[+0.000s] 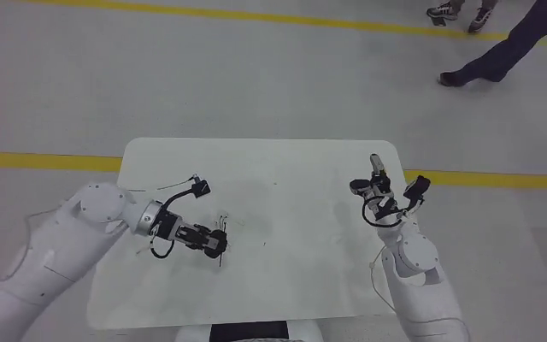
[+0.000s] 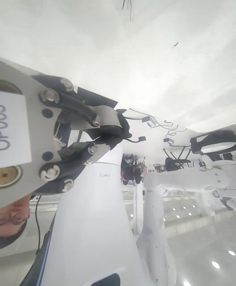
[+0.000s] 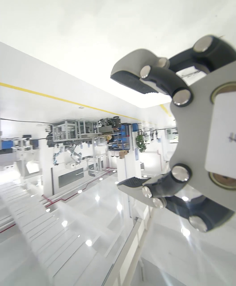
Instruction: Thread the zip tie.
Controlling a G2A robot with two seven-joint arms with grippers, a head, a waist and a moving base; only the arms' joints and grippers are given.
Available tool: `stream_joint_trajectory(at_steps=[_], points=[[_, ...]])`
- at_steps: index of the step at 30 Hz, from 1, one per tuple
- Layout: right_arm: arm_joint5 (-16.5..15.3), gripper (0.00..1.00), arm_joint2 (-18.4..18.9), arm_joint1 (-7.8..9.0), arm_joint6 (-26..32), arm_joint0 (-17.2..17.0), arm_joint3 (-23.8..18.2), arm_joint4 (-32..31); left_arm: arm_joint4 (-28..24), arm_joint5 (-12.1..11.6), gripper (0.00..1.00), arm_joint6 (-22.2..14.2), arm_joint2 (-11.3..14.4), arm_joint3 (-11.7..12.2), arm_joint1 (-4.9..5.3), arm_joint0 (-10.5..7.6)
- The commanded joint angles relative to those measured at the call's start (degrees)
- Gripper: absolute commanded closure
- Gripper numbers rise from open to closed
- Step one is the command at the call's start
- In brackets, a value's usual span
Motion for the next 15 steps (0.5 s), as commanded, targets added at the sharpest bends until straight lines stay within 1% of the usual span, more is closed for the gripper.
stream_joint_trajectory(at_steps=[1,5,7,9,10,15], points=[[1.1,0.00,-2.2,-0.06,2.5,2.0,0.3,-1.8,-0.9,0.0,1.00,0.0,0.4,0.5,0.48,-0.28],[3.5,0.00,-7.8,-0.35,6.9,6.7,1.9,-6.0,-2.2,0.0,1.00,0.0,1.2,0.5,1.47,-0.66],[4.3,0.00,-11.4,-0.57,9.3,9.1,3.0,-9.0,-2.3,0.0,1.00,0.0,1.5,0.3,1.97,-0.67],[5.3,0.00,-14.6,-0.89,11.7,11.1,4.3,-10.0,-2.2,0.0,1.00,0.0,2.1,-0.4,2.44,-0.60],[5.0,0.00,-15.1,-0.98,12.7,11.7,4.6,-9.4,-2.2,0.0,1.00,0.0,2.1,-0.4,2.44,-0.60],[5.0,0.00,-15.1,-0.98,12.7,11.7,4.6,-9.4,-2.2,0.0,1.00,0.0,2.1,-0.4,2.44,-0.60]])
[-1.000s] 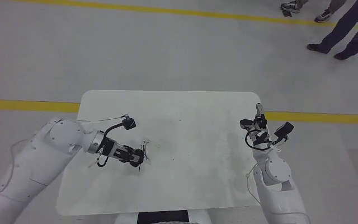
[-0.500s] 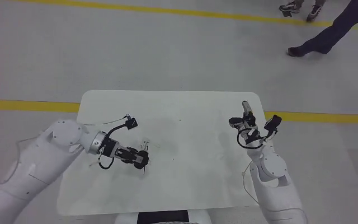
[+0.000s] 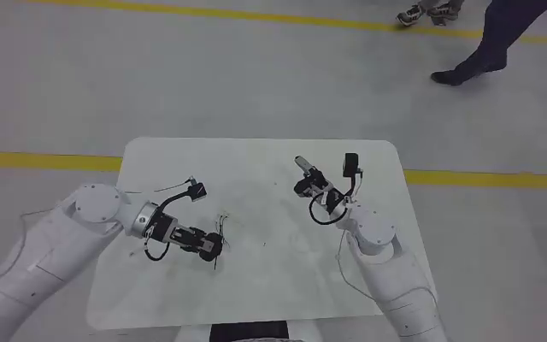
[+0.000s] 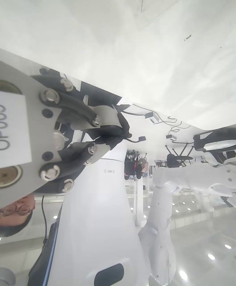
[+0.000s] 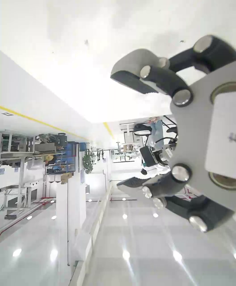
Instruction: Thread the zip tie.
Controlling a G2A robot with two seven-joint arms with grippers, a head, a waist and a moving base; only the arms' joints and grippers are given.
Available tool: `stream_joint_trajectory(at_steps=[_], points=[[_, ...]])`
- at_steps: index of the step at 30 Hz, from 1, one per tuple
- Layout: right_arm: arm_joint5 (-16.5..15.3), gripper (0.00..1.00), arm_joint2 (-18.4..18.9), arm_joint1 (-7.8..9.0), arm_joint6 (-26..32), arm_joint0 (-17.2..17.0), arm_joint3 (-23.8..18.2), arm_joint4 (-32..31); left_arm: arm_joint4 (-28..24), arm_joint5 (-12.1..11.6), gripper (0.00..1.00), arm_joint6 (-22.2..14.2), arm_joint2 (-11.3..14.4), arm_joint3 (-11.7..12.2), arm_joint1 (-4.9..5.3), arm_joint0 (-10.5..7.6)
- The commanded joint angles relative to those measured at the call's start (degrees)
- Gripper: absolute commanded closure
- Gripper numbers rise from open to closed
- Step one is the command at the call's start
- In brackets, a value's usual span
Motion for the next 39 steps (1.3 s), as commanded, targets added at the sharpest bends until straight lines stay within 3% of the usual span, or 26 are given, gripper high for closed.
stream_joint_trajectory(at_steps=[1,5,8,12,18,21,23,30,34,39], points=[[0.0,0.00,0.0,0.00,0.0,0.0,0.0,0.0,0.0,0.0,1.00,0.0,0.0,0.0,0.00,0.00],[0.0,0.00,0.0,0.00,0.0,0.0,0.0,0.0,0.0,0.0,1.00,0.0,0.0,0.0,0.00,0.00],[-0.7,0.00,-2.2,0.03,2.5,1.2,0.2,-4.4,0.0,0.0,1.00,0.0,0.0,0.0,0.00,0.00],[-4.7,0.00,-6.0,-0.47,7.0,6.0,3.6,-6.4,-0.1,0.3,1.00,1.8,0.5,-0.8,-0.14,0.46],[-10.8,0.00,-12.4,-2.13,9.8,13.4,11.9,-5.5,-4.4,0.0,1.00,0.0,1.0,-0.8,-0.05,0.86],[-14.5,0.00,-13.8,-2.78,11.9,15.3,15.5,-2.4,-6.4,0.0,1.00,0.0,1.9,-0.4,0.14,0.74],[-16.0,0.00,-13.7,-2.97,12.9,15.6,17.1,0.3,-6.9,0.0,1.00,0.0,2.7,-0.8,0.28,0.27],[-16.3,0.00,-13.8,-3.01,13.1,15.4,16.7,0.8,-6.6,0.0,1.00,0.0,2.8,-0.4,0.37,0.09],[-18.1,0.00,-12.7,-2.67,19.1,15.1,17.5,3.9,-6.6,0.0,1.00,0.0,2.8,-0.4,0.37,0.09],[-18.1,0.00,-13.0,-2.48,31.6,17.1,19.1,9.0,-6.6,0.0,1.00,0.0,2.8,-0.4,0.37,0.09]])
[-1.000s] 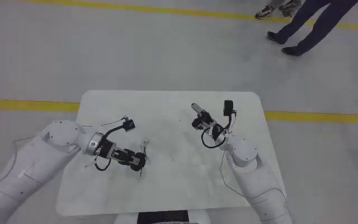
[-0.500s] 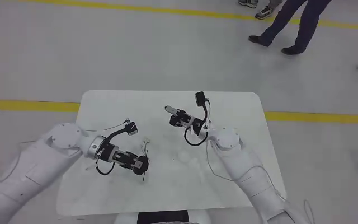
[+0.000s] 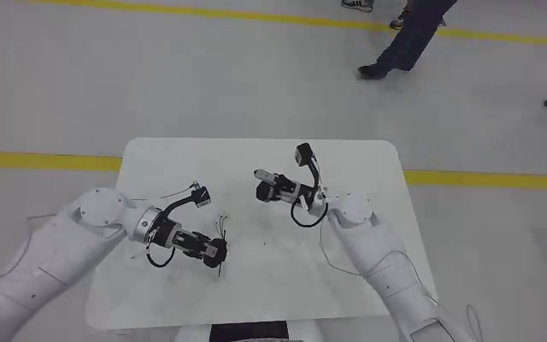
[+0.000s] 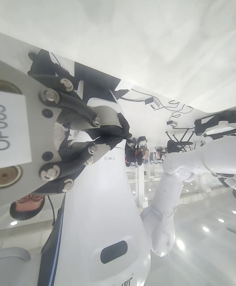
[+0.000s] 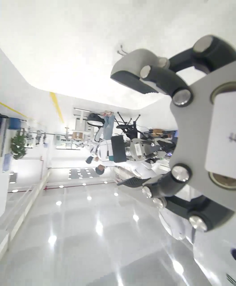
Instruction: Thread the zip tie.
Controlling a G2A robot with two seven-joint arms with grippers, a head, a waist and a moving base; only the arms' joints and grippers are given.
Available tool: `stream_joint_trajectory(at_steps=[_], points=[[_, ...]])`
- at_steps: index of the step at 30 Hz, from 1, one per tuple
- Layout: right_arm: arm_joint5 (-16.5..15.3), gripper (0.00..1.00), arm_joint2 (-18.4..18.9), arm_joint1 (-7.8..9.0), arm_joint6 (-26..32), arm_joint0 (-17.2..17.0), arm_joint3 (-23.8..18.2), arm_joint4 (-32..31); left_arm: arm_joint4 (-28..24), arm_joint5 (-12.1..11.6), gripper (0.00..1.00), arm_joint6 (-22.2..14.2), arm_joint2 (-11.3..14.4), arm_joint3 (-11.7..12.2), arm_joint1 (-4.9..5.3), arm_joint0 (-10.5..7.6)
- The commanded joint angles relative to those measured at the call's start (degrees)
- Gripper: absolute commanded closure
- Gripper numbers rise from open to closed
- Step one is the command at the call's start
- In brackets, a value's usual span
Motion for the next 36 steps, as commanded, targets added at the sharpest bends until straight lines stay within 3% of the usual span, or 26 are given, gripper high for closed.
stream_joint_trajectory(at_steps=[1,5,13,18,24,36], points=[[0.3,0.00,-0.9,-0.10,3.8,0.9,0.4,0.5,0.0,0.0,1.00,0.0,0.0,0.0,0.00,0.00],[0.2,0.00,-3.5,-0.59,8.7,2.8,1.2,1.7,0.0,0.0,1.00,0.0,0.0,0.0,0.00,0.00],[0.1,0.00,-3.6,-0.61,8.8,2.8,1.3,1.8,0.0,0.0,1.00,0.0,0.0,0.0,0.00,0.00],[-0.5,0.00,-4.0,-0.54,8.7,1.9,-1.1,1.3,0.0,0.0,1.00,0.0,0.0,0.0,0.00,0.00],[0.5,0.00,-6.3,-1.04,10.1,2.3,-2.2,3.1,0.0,0.0,1.00,0.0,0.0,0.0,0.00,0.00],[-0.4,0.00,-6.9,-1.28,8.0,1.9,-2.8,3.5,0.0,0.0,1.00,0.0,0.0,0.0,0.00,0.00]])
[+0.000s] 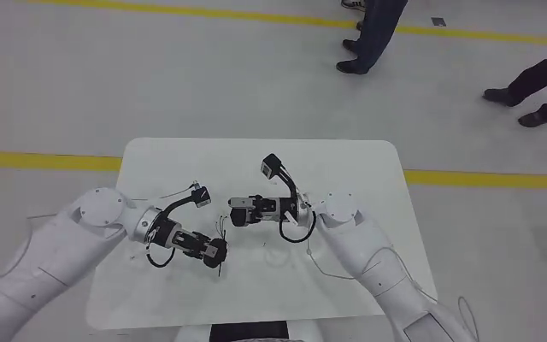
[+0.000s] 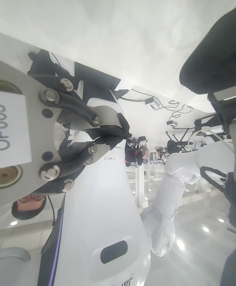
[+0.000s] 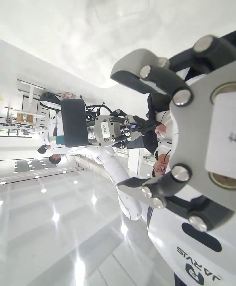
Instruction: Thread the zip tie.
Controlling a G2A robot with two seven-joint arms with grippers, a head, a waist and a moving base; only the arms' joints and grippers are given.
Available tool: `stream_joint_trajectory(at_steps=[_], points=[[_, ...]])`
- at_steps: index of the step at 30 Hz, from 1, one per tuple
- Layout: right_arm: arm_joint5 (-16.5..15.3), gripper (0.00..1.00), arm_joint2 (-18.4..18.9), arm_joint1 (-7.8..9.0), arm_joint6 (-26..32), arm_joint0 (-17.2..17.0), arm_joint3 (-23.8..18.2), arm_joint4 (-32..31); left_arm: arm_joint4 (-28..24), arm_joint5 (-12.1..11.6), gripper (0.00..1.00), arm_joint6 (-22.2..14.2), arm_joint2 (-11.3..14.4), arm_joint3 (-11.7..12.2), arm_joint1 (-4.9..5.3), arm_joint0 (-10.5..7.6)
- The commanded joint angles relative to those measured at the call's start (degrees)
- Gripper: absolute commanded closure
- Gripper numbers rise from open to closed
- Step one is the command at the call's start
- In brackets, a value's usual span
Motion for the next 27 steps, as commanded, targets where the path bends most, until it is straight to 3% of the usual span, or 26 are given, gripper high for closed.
stream_joint_trajectory(at_steps=[1,5,6,7,9,21,27], points=[[-0.1,0.00,0.2,0.16,-0.8,-0.5,-0.8,-1.2,0.0,0.0,1.00,0.0,0.0,0.0,0.00,0.00],[-0.2,0.00,1.0,0.61,0.6,-1.2,-2.2,-2.0,0.0,0.0,1.00,0.0,0.0,0.0,0.00,0.00],[-0.1,0.19,1.1,0.69,0.9,-1.4,-2.4,-2.1,0.0,0.0,1.00,0.0,0.0,0.0,0.00,0.00],[0.0,0.52,1.2,0.78,1.0,-1.6,-2.7,-2.1,0.0,0.0,1.00,0.0,0.0,0.0,0.00,0.00],[0.2,0.63,1.5,0.90,1.0,-1.8,-3.0,-2.3,0.0,0.0,1.00,0.0,0.0,0.0,0.00,0.00],[0.9,0.74,0.8,0.98,0.2,-2.0,-3.1,-2.5,0.0,0.0,1.00,0.0,0.0,0.0,0.00,0.00],[0.8,0.75,0.5,0.99,0.6,-1.7,-2.6,-2.6,0.0,0.0,1.00,0.0,0.0,0.0,0.00,0.00]])
